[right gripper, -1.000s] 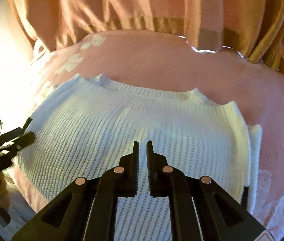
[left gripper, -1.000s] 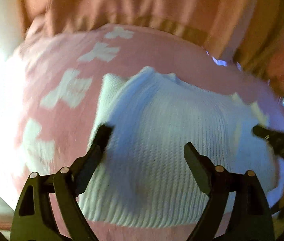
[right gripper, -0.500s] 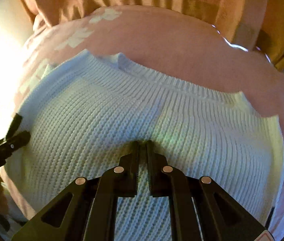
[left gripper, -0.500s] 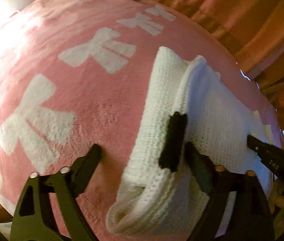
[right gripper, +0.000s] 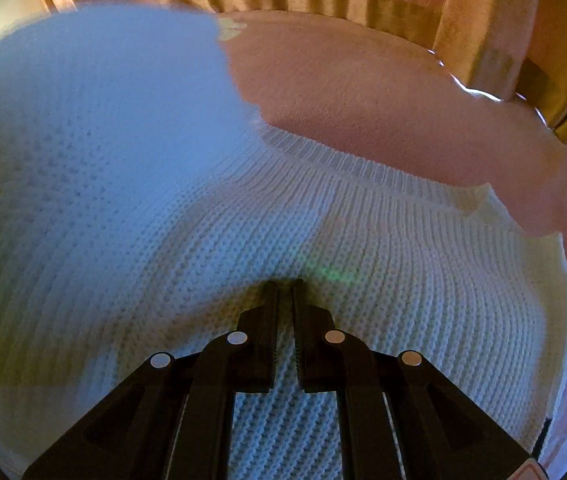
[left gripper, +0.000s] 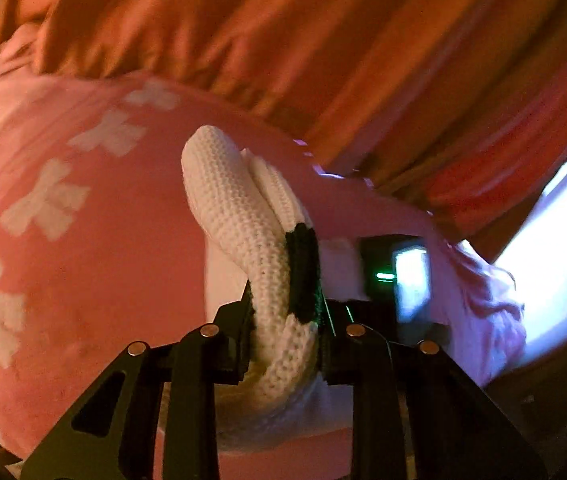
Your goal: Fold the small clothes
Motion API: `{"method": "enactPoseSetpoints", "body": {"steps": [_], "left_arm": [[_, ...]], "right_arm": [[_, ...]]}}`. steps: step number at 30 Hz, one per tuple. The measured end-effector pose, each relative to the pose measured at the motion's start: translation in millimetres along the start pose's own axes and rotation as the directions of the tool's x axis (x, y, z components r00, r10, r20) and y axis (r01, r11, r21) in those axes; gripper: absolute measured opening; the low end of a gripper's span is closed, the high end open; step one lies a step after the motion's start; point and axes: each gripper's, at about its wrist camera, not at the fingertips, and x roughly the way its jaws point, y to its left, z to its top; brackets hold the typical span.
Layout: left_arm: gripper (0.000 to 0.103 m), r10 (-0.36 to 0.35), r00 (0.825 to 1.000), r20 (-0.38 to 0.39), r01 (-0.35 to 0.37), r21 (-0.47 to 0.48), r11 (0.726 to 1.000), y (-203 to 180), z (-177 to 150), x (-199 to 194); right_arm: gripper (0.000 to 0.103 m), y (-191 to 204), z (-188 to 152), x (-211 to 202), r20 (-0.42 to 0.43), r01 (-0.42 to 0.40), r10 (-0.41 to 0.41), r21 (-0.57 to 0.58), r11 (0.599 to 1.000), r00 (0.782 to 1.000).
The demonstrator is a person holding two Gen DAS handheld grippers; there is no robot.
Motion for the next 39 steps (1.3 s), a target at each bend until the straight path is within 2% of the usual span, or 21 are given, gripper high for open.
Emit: {"method": "enactPoseSetpoints", "body": {"steps": [4, 7, 12, 19, 22, 24, 25, 27, 29, 30, 32, 34, 36, 39], "left_arm": [[0.024, -0.011, 1.000, -0.013, 0.011, 0.055, 0.998, -28.8, -2.3, 11.3], [0.024, -0.001, 1.000, -0.019, 0.003, 0.081, 0.997, -38.4, -3.5, 18.8], [0.024, 0.018, 0.999, -0.040, -0.013, 0.126, 0.992, -63.6, -4.1, 36.0], [0.024, 0.026, 0.995, -0.096, -0.004, 0.226, 0.974, -122.7, -22.4, 68.7], [0.024, 0.071, 0.984, -0.165, -0.023, 0.276, 0.961, -138.0, -44.9, 104.1], [0.025, 0.131, 0.967, -0.217, -0.058, 0.314, 0.948, -138.8, -64.9, 132.8], [0.029, 0.151, 0.961, -0.232, -0.068, 0.329, 0.942, -139.0, -74.3, 141.6], [0.035, 0.177, 0.963, -0.201, -0.091, 0.376, 0.922, -141.7, -89.0, 146.4], [0.069, 0.194, 0.969, -0.150, -0.109, 0.449, 0.887, -152.9, -97.1, 137.8], [0.078, 0.212, 0.969, -0.125, -0.131, 0.469, 0.873, -156.9, -99.3, 132.8], [0.081, 0.199, 0.975, -0.096, -0.133, 0.466, 0.875, -161.4, -100.0, 122.3], [0.083, 0.178, 0.978, -0.110, -0.111, 0.445, 0.889, -160.9, -98.5, 113.2], [0.083, 0.144, 0.981, -0.126, -0.081, 0.411, 0.908, -157.5, -91.8, 100.4], [0.086, 0.091, 0.995, -0.046, -0.070, 0.343, 0.937, -140.9, -68.4, 72.3]], "right_arm": [[0.007, -12.5, 2.6, 0.3, -0.007, -0.080, 0.080, 0.046, 0.996, 0.997], [0.006, -34.3, 3.0, -9.4, -0.002, -0.170, 0.172, 0.140, 0.975, 0.985], [0.008, -78.5, -4.1, -70.0, 0.113, -0.086, 0.066, 0.183, 0.979, 0.991], [0.015, -162.8, -30.7, -121.0, 0.163, -0.034, -0.021, 0.329, 0.944, 0.986], [0.020, -184.1, -47.9, -131.8, 0.164, -0.027, -0.036, 0.371, 0.928, 0.986], [0.020, -188.4, -54.6, -131.6, 0.151, -0.019, -0.041, 0.378, 0.926, 0.988], [0.021, -191.4, -59.2, -130.9, 0.139, -0.015, -0.041, 0.379, 0.925, 0.989], [0.026, -195.1, -67.9, -130.7, 0.130, -0.010, -0.042, 0.373, 0.928, 0.991], [0.033, -198.8, -64.8, -129.3, 0.131, -0.009, -0.042, 0.363, 0.932, 0.990], [0.036, -197.8, -65.5, -129.8, 0.135, -0.015, -0.036, 0.358, 0.934, 0.990], [0.039, -196.3, -62.7, -129.4, 0.142, -0.034, -0.016, 0.348, 0.937, 0.990], [0.048, -192.8, -61.9, -130.4, 0.154, -0.062, 0.009, 0.344, 0.937, 0.988], [0.051, -189.5, -59.0, -131.6, 0.168, -0.097, 0.041, 0.342, 0.935, 0.985], [0.057, -184.1, -55.3, -129.1, 0.177, -0.163, 0.107, 0.340, 0.926, 0.978]]}}
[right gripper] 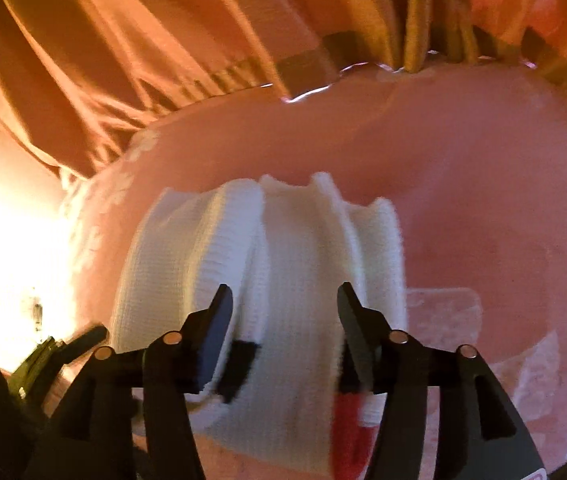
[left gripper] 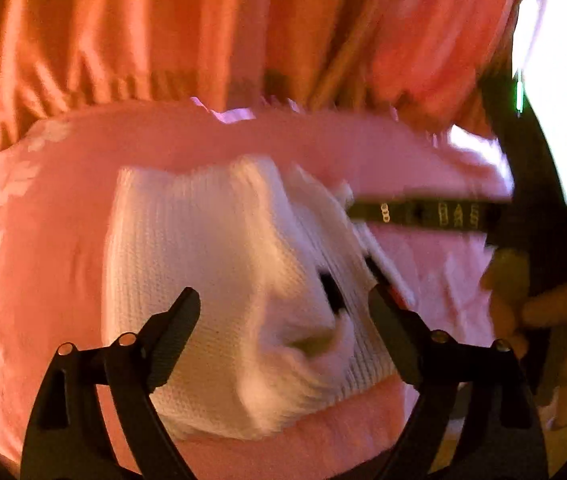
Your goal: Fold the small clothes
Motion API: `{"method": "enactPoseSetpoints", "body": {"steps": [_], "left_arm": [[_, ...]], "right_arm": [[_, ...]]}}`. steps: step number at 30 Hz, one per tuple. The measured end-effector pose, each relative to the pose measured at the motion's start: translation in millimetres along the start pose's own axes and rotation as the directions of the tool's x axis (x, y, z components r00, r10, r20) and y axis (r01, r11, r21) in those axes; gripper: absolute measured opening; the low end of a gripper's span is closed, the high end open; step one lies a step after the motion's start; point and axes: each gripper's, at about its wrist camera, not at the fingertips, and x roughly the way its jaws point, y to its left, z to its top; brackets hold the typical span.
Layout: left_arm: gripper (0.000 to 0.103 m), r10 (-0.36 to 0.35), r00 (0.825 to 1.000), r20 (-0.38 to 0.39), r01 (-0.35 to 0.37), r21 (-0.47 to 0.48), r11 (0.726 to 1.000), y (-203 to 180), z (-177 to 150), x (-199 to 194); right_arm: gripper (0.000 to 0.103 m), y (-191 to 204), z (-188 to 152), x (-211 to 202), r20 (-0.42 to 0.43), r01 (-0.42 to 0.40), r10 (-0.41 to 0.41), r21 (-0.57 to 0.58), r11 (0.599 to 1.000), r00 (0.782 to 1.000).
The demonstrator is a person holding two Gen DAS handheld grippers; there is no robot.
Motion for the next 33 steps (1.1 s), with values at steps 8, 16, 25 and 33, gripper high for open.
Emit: {"method": "enactPoseSetpoints", "body": {"steps": [8, 16, 25, 33], "left_arm": [[0.089, 0.126, 0.991, 0.042, -0.111, -0.263, 0.958, 99.9, 29.4, -24.0], [0.089, 0.176, 0.984, 0.006, -0.169, -0.247, 0.954, 112.3, 18.6, -22.2], [0.089, 0.122, 0.993, 0.007, -0.119, -0.185, 0.976, 89.3, 13.0, -19.4], [0.089, 0.118, 0.990, -0.082, -0.125, -0.094, 0.988, 61.7, -1.6, 10.3]], "right_arm": [[0.059, 6.8, 2.5, 36.2, -0.102, -0.087, 0.092, 0.059, 0.995, 0.990], [0.061, 33.1, -3.8, 76.1, -0.221, -0.134, 0.143, 0.055, 0.989, 0.965], [0.015, 44.1, 11.6, -21.2, 0.070, -0.150, 0.156, -0.083, 0.985, 0.985], [0.020, -30.7, -17.8, 38.6, -0.132, 0.236, -0.243, -0.070, 0.969, 0.961]]}}
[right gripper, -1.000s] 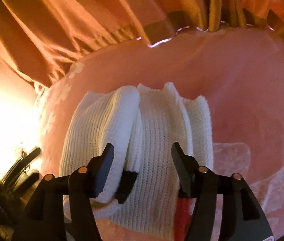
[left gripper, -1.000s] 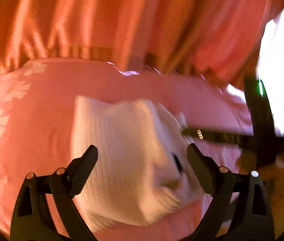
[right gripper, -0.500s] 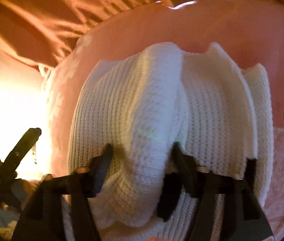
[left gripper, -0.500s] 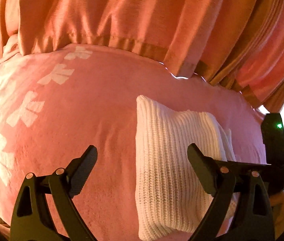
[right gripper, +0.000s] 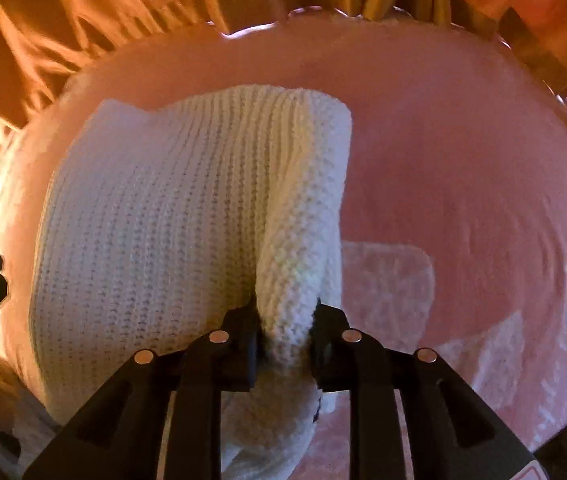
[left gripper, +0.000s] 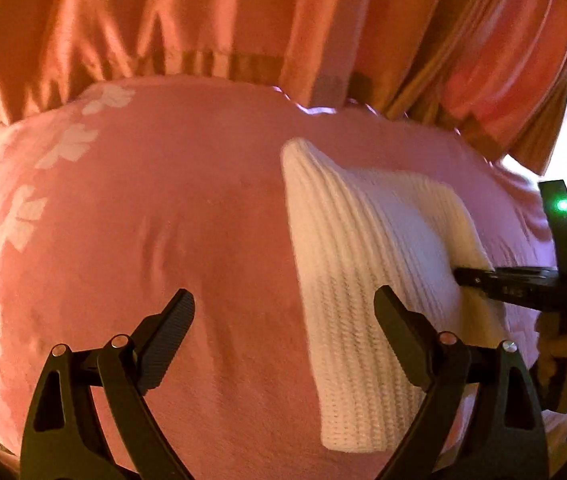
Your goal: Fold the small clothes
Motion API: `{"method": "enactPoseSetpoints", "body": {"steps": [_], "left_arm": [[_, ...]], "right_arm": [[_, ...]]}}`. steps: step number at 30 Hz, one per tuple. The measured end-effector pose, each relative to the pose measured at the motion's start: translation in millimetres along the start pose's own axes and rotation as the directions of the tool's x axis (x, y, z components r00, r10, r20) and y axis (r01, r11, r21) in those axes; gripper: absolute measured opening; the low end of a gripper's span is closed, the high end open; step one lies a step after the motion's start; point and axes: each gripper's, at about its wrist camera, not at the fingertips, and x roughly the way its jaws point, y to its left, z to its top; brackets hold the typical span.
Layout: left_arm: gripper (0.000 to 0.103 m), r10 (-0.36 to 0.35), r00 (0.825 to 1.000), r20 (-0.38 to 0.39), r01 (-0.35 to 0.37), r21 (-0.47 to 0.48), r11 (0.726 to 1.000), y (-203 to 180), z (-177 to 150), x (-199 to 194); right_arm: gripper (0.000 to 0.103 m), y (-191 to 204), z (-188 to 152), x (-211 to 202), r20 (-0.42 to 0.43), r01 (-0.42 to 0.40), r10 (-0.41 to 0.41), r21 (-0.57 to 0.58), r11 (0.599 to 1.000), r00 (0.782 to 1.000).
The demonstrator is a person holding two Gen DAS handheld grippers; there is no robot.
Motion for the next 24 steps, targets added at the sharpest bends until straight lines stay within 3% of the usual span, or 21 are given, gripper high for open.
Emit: {"method": "enactPoseSetpoints", "body": {"steps": [8, 9, 12, 15, 17, 18, 19, 20, 21, 24], "left_arm": [[0.089, 0.010, 1.000, -0.022, -0.009, 0.035, 0.999, -17.9, -3.8, 10.8], [0.089, 0.015, 1.000, -0.022, -0.014, 0.040, 0.999, -18.7, -4.3, 11.4], [0.089, 0.019, 0.999, -0.030, -0.018, 0.043, 0.999, -19.8, -5.8, 11.9], [0.089, 0.025, 0.999, -0.029, -0.024, 0.047, 0.999, -20.7, -5.5, 11.8], [0.089, 0.026, 0.999, -0.032, -0.024, 0.044, 0.999, -21.3, -5.7, 12.2], [0.089, 0.025, 0.999, -0.036, -0.024, 0.042, 0.999, -21.2, -6.1, 12.1], [0.089, 0.025, 0.999, -0.036, -0.024, 0.042, 0.999, -21.1, -6.0, 11.9], [0.089, 0.026, 0.999, -0.037, -0.024, 0.042, 0.999, -21.4, -6.4, 11.7], [0.089, 0.027, 0.999, -0.038, -0.025, 0.044, 0.999, -21.7, -6.5, 11.6], [0.089, 0.036, 0.998, -0.044, -0.034, 0.056, 0.998, -23.6, -9.7, 11.9]], "right_arm": [[0.026, -7.0, -17.9, -61.9, 0.166, -0.158, 0.151, 0.028, 0.987, 0.974], [0.031, -5.4, -26.0, -69.7, 0.180, -0.183, 0.176, 0.021, 0.983, 0.968], [0.035, 12.8, -50.0, -82.2, 0.187, -0.220, 0.219, -0.015, 0.975, 0.958], [0.035, 29.9, -70.1, -77.8, 0.138, -0.225, 0.231, -0.060, 0.973, 0.963], [0.032, 29.1, -78.9, -63.8, 0.093, -0.182, 0.188, -0.075, 0.980, 0.978], [0.027, 25.7, -80.4, -55.5, 0.078, -0.136, 0.141, -0.065, 0.989, 0.987], [0.013, 21.7, -79.8, -49.5, 0.073, -0.083, 0.087, -0.059, 0.995, 0.994], [0.002, 14.9, -81.4, -41.5, 0.070, 0.030, -0.026, -0.055, 0.998, 0.997], [0.000, 6.8, -83.5, -35.3, 0.061, 0.099, -0.096, -0.040, 0.994, 0.993], [0.000, -7.1, -89.0, -28.8, 0.020, 0.027, -0.028, 0.032, 0.999, 0.999]]}}
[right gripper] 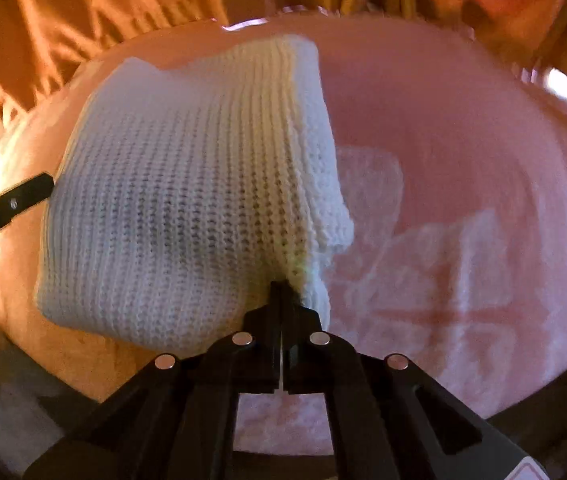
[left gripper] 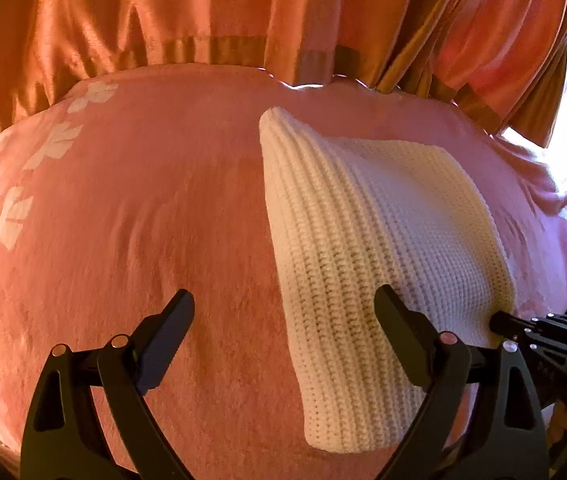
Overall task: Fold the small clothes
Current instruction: 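Grasp the sweater end with both tools and fold it onto the other half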
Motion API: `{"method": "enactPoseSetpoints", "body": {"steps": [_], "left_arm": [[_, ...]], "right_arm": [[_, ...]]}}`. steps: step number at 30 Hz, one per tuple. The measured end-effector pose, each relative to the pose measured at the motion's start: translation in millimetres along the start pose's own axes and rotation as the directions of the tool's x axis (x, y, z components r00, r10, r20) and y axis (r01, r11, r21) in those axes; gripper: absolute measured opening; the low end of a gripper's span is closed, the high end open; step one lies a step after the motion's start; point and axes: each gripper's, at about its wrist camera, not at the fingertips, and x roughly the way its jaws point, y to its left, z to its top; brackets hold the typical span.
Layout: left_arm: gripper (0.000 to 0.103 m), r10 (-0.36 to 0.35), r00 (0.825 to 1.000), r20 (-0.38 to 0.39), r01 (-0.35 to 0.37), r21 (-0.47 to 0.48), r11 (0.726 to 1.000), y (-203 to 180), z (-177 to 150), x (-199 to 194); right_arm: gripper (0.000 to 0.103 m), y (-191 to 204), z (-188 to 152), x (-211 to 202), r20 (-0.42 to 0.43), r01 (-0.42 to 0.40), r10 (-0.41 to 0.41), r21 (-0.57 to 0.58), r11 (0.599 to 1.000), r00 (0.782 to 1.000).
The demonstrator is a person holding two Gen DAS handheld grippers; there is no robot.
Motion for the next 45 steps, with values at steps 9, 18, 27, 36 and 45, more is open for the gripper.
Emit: {"method": "enactPoseSetpoints", "body": {"steps": [9, 18, 27, 36, 45], "left_arm": [[0.090, -0.168, 0.986, 0.011, 0.168, -0.058, 0.984, 5.5, 7.0, -17.2], [0.090, -0.174, 0.985, -0.004, 0.174, -0.056, 0.983, -0.1, 10.7, -9.4], [0.091, -0.049, 0.998, -0.042, 0.050, 0.037, 0.998, -8.8, 6.6, 10.2], [0.090, -0.114, 0.993, -0.044, 0.114, -0.005, 0.994, -9.9, 9.8, 11.8], [0.097, -0.287, 0.942, -0.173, 0.262, -0.157, 0.952, -10.1, 8.2, 67.4]], "right_arm": [[0.032, 1.9, 35.0, -58.7, 0.127, -0.077, 0.075, 0.010, 0.997, 0.989], [0.036, 5.5, 115.8, -4.6, 0.081, -0.035, 0.037, -0.028, 0.999, 0.996], [0.026, -7.0, 130.3, 17.5, 0.051, -0.056, 0.054, 0.040, 0.998, 0.997], [0.070, -9.2, 90.2, 6.9, 0.015, -0.091, 0.091, 0.016, 0.996, 0.996], [0.079, -47.5, 75.9, 57.9, -0.102, -0.297, 0.332, 0.261, 0.919, 0.938]]}}
